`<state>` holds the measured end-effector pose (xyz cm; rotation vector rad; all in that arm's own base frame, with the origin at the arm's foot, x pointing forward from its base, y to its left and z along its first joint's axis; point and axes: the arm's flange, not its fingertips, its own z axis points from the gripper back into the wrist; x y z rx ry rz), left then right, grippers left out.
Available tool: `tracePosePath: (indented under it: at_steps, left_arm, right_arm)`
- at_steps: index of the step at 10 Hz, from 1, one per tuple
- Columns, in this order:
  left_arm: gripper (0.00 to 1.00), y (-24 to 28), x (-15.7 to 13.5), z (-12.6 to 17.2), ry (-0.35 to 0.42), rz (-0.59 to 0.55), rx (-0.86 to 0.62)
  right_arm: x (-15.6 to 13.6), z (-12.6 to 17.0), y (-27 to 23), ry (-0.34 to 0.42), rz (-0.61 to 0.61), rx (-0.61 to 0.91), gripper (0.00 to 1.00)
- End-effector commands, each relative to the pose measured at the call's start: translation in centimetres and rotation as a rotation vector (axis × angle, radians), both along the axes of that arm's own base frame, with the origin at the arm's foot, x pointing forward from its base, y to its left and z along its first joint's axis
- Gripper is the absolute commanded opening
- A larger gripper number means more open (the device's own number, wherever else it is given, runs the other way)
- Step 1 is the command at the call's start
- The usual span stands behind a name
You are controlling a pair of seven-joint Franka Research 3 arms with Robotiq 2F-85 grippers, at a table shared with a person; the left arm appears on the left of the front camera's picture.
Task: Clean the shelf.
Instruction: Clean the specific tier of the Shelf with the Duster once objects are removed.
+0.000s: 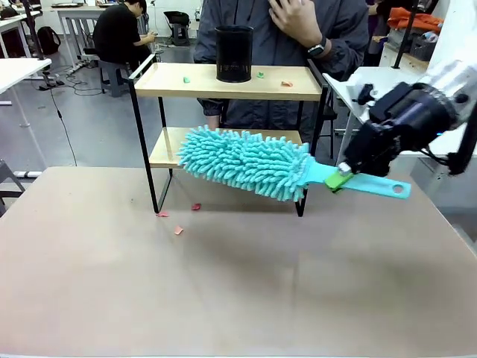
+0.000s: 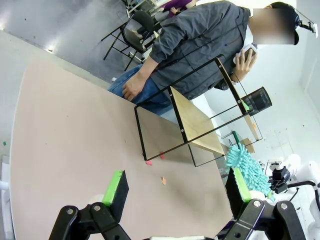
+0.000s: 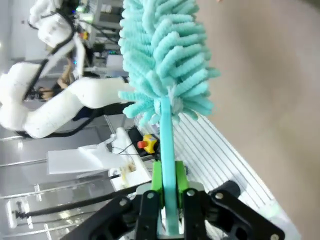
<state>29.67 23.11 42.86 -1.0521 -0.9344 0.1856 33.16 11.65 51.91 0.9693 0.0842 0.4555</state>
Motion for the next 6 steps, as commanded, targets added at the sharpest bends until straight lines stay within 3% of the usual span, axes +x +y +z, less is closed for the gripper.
tracePosePath:
  at_steps: [1,3,6]
  left_arm:
    - [1.0,-0.3,0.0,-0.2,-0.031,0.003,0.001]
    - [1.0,-0.3,0.0,-0.2,-0.031,0.003,0.001]
    - [1.0,-0.3,0.0,-0.2,-0.031,0.003,0.001]
  right_arm:
    - [-3.8,2.0,-8.7,0.07,-0.078,0.17,0.13]
    - [-9.5,3.2,-20.6,0.137,-0.229,0.336,0.13]
    - [-15.5,0.4,-30.2,0.08,-0.451,0.524,0.13]
